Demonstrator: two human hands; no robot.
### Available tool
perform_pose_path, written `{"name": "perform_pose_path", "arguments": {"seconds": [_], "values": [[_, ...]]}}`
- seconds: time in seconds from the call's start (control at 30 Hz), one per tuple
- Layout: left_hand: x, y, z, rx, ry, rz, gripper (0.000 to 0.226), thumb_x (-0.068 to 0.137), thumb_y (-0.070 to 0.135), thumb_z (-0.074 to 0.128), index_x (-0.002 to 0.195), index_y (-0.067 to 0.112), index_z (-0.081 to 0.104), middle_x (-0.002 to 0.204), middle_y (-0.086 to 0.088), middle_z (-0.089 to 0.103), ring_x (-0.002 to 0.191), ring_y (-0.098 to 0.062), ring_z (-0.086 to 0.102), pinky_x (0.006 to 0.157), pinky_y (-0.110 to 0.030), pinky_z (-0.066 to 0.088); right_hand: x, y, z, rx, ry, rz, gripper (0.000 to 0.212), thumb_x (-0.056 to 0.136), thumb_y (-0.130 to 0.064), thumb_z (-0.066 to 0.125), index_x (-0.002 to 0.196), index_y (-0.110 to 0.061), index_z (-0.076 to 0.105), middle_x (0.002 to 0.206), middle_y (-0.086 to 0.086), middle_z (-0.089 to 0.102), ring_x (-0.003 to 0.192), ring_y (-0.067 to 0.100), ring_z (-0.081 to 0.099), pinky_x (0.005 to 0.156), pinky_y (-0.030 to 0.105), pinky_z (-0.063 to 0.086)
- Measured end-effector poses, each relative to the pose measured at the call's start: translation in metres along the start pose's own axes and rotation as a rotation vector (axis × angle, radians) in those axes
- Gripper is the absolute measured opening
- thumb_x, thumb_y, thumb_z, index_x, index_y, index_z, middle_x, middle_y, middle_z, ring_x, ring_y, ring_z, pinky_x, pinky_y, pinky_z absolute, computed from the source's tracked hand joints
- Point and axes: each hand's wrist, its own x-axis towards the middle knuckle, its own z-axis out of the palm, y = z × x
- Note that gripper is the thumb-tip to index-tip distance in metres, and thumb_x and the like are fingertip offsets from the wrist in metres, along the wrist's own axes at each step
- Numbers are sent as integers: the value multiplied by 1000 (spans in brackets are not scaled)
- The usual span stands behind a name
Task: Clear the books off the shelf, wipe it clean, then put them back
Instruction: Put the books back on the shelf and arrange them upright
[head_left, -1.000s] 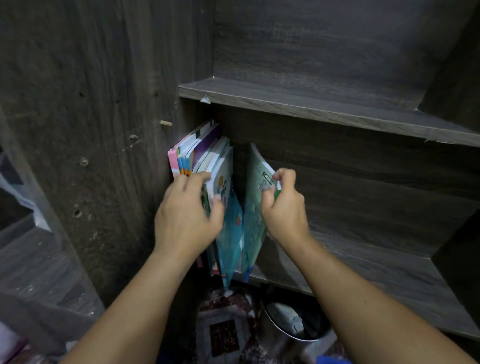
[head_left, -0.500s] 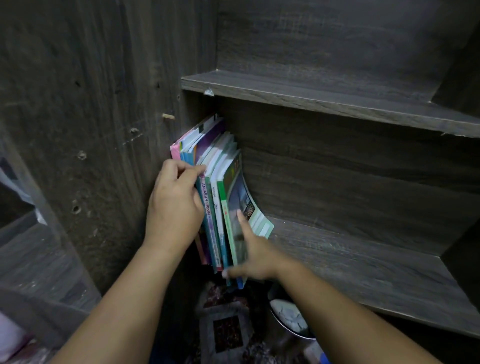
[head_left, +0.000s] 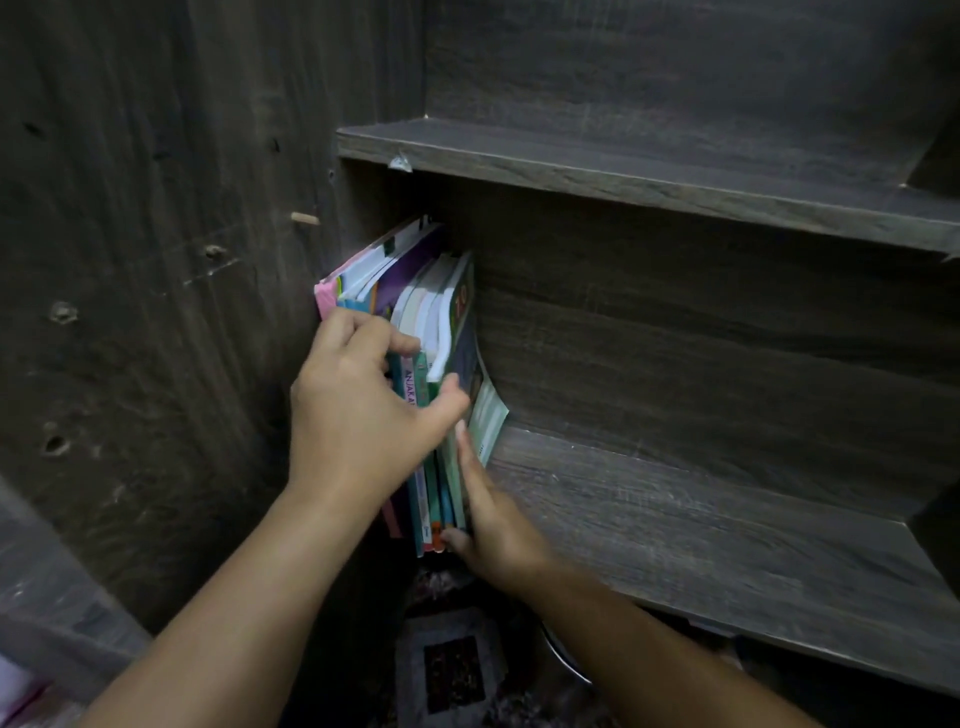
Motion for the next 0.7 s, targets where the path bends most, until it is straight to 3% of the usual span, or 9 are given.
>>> {"name": "perform_pose_path", "arguments": {"seconds": [0.1,0.2,0.27,0.37,0.47,0.6,0.7], "values": [[0,-1,-1,-7,9,49,32,61,24,84,85,12,67,90,1,53,64,-5,51,65,-12,44,0,8,-3,59,-26,-12,123,80,-13,76,140,-56,-23,162,-9,3,147,8,13,118,37,26],[1,-4,-6,95,-31,19,44,64,38,84,96,14,65,96,5,45,82,-11,51,75,-28,51,9,17,-13,169,-153,89,140,62,-31,90,141,-54,-23,160,-20,-6,145,1,7,118,33,23],[0,-5,-9,163,-55,5,58,64,45,81,109,14,63,103,4,41,95,-17,51,84,-39,52,16,24,-13,168,-214,164,150,51,-43,93,138,-51,-28,160,-18,-10,146,1,-1,120,36,20],[-5,-9,-11,153,-8,38,73,65,36,84,126,6,56,119,-11,43,111,-22,48,100,-35,45,25,30,-4,76,-212,291,160,34,-59,91,127,-56,-39,160,-10,-15,147,11,-12,120,46,15],[-14,-18,-9,161,39,139,73,78,24,79,135,-7,45,139,-24,39,133,-26,38,114,-35,31,33,33,3,8,-154,312,165,29,-63,90,127,-53,-42,160,-5,-19,144,17,-25,119,50,4],[-26,-41,-2,148,37,232,62,90,10,60,141,-12,34,151,-25,29,143,-27,27,118,-35,24,39,41,12,-6,-67,238,166,27,-66,88,133,-51,-39,161,-7,-11,147,16,-13,120,49,9],[-31,-48,4,116,6,219,59,92,5,51,143,-11,28,154,-24,21,146,-24,20,118,-29,20,52,39,21,72,-56,115,166,35,-62,90,138,-42,-38,162,-9,-5,148,8,-3,120,39,17]]}}
